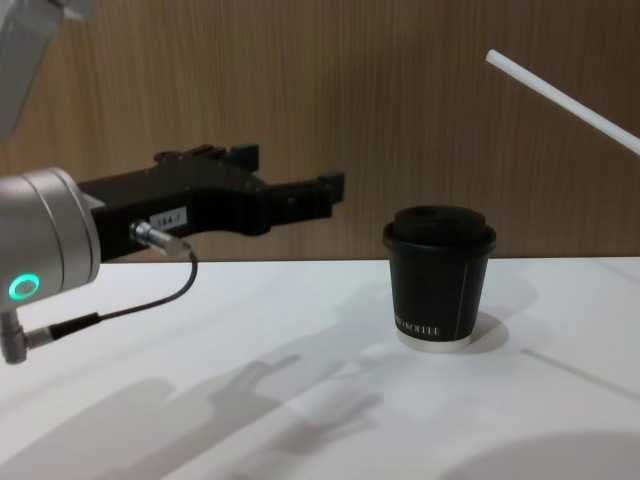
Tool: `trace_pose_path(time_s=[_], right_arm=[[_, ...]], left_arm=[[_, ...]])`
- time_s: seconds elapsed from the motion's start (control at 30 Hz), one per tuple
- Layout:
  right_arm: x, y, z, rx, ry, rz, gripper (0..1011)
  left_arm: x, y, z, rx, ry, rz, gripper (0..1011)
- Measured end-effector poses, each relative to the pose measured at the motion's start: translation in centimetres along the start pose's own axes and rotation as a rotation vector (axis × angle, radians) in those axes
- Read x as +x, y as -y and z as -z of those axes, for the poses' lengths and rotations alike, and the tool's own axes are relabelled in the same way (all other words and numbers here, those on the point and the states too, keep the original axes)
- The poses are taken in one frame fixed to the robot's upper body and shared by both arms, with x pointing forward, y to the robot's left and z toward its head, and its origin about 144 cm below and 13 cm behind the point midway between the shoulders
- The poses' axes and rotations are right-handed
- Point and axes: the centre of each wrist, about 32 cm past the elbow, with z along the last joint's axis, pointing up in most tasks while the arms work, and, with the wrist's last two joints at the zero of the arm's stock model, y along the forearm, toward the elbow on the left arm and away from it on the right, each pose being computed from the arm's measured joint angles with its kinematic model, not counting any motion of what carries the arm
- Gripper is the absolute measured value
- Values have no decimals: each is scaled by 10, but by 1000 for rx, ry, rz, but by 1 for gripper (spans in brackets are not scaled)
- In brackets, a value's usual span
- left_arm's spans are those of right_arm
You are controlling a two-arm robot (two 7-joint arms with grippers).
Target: Pick up the straw with one hand, pass it to the other hand, and insert it into the cup.
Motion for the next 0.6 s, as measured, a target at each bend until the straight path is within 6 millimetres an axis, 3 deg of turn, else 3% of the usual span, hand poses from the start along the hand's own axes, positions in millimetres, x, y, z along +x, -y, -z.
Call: trace_pose_path(time_s=[0.37, 0.6], right_arm=[[0, 0, 0, 0, 0, -2, 1], [0, 0, 0, 1, 0, -3, 1]], left_arm=[[5, 14, -15, -40, -133, 137, 1003], [5, 38, -19, -49, -264, 220, 1003]])
